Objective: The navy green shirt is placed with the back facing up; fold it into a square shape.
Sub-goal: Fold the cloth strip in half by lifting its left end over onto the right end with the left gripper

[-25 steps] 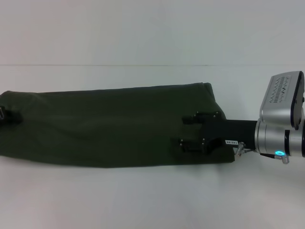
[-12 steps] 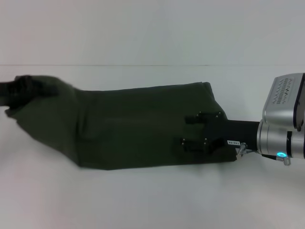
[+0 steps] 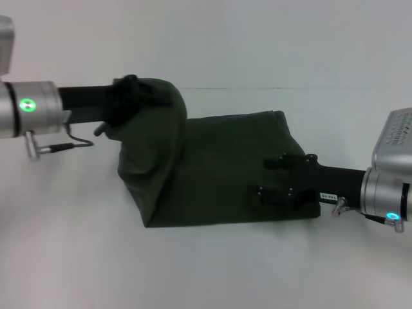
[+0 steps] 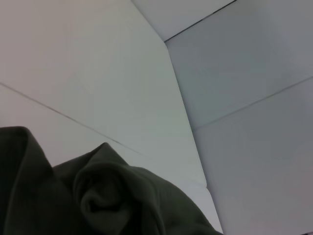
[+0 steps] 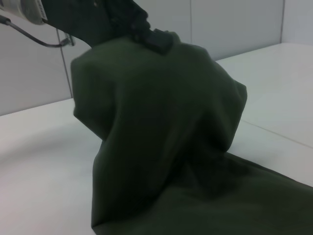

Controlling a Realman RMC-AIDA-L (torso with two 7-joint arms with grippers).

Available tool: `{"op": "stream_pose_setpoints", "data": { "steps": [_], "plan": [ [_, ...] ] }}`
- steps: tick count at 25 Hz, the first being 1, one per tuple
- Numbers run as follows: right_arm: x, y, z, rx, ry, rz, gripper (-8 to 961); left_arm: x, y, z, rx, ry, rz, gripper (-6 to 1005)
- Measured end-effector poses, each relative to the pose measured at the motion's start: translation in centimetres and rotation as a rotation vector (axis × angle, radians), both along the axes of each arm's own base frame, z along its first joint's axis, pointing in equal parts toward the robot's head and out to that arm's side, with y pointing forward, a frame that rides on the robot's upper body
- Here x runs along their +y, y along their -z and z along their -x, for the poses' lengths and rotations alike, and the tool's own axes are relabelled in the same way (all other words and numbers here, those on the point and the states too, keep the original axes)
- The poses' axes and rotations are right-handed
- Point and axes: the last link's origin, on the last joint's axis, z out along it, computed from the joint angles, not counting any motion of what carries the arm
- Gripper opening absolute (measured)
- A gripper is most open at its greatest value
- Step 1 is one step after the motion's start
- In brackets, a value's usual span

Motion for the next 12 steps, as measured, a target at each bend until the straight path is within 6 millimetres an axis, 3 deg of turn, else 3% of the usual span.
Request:
{"op": "stream_pose_setpoints", "data": {
  "steps": [6,12],
  "plan": [
    [-0.6,-0.5,-1.2,0.017,0.040,-0.019,761,0.1,4.0,-1.1,0.001,-0.030,0.012,95],
    [-1.0,-0.7,-1.8,0.023,0.061,-0.030,760,0.0,6.0,-2.1,-0.068,-0.052,-0.008,95]
  ]
}}
